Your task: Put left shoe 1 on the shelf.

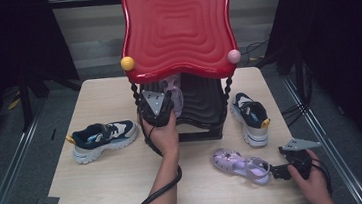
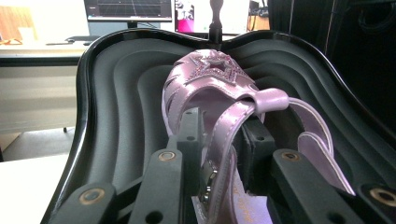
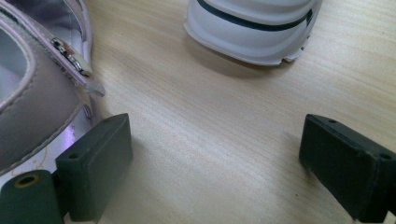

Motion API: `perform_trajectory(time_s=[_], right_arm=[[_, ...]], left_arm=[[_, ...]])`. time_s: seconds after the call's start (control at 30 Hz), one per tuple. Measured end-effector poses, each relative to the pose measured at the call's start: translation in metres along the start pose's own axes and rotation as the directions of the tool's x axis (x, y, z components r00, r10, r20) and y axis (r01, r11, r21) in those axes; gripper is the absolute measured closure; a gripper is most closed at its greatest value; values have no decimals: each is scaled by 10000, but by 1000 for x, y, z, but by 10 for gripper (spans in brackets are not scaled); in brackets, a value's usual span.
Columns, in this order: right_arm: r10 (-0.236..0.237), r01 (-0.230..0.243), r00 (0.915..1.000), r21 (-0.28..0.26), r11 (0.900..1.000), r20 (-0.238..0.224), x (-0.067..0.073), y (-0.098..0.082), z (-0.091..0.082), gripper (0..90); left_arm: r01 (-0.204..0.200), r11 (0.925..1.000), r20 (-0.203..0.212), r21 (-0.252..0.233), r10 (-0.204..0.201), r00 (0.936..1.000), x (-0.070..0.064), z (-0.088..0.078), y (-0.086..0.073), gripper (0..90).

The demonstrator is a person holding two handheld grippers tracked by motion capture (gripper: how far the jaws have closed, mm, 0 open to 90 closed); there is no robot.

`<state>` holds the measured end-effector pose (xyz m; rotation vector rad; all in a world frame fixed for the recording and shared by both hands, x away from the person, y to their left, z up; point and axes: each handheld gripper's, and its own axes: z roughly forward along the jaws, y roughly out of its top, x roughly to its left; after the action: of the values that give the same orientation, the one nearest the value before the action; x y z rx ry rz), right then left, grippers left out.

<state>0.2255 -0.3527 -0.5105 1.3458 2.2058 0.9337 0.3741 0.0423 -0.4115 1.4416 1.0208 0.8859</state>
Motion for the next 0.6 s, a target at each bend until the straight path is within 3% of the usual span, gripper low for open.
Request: perform_trajectory(time_s=[0.23,0.33,0.6], right_arm=[[0,0,10000,0,10000,0,0,0,0,86],[-2,2,10000,0,10000,1,0,0,0,86],[0,0,10000,0,10000,3,0,0,0,86]], left_arm=[[-583,9981,-173,219,587,9981,3,-2,-1,696],[-631,9973,-217,381,639,9977,5,-5,1,670],[-999,9920,49,775,998,9950,9,-11,4,626]])
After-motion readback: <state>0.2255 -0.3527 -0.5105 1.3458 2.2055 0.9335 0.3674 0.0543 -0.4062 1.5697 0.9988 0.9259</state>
